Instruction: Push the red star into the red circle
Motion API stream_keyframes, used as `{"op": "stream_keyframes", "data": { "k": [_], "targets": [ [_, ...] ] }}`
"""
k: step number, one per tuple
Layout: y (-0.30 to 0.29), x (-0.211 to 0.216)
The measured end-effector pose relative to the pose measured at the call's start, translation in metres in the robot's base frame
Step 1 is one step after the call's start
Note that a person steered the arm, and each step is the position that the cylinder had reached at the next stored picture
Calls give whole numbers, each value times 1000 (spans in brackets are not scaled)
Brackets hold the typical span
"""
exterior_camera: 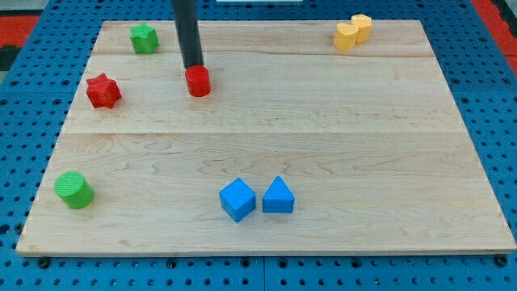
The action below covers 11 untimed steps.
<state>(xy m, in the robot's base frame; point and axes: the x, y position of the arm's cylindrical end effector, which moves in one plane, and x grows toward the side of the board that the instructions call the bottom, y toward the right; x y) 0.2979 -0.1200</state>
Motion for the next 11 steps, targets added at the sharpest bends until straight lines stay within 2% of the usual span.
{"op": "stream_keyframes", "data": {
  "k": [1, 2, 3, 4, 5, 6, 7, 8, 9, 10, 11],
  "targets": [
    [-88, -3],
    [-150, 24],
    [-169, 76],
    [-150, 83],
    [-62, 82],
    [-14, 78],
    [-97, 78],
    [-151, 76],
    [-113, 65],
    [-26, 64],
    [-59, 64]
  ]
}}
